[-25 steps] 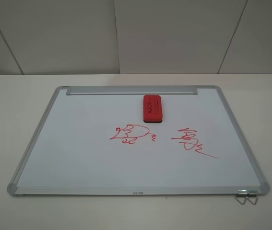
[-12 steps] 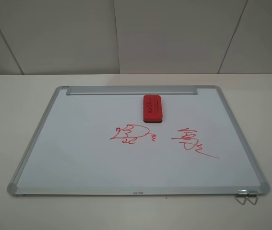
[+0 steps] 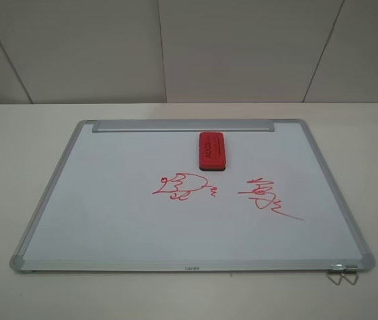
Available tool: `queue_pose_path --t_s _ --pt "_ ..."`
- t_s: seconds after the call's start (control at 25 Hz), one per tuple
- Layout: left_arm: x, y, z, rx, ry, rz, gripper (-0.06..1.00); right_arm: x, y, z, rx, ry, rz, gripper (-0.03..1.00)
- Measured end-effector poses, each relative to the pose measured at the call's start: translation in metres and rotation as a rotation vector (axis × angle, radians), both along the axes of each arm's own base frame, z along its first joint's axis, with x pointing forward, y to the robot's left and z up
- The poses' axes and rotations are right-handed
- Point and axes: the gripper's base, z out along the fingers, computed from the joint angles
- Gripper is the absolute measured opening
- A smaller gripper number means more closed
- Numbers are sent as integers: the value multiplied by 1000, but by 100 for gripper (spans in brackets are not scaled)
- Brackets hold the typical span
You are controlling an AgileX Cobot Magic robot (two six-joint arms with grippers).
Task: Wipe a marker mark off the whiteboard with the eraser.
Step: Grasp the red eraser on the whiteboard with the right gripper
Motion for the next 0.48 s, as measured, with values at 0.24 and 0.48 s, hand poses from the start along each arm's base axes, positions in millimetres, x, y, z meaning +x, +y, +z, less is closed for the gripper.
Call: queue_pose_path --t_s 0.24,0.48 --pt "0 0 0 0 0 0 77 0 0 0 0 0 0 83" --pt "0 0 0 0 0 0 77 0 0 0 0 0 0 83"
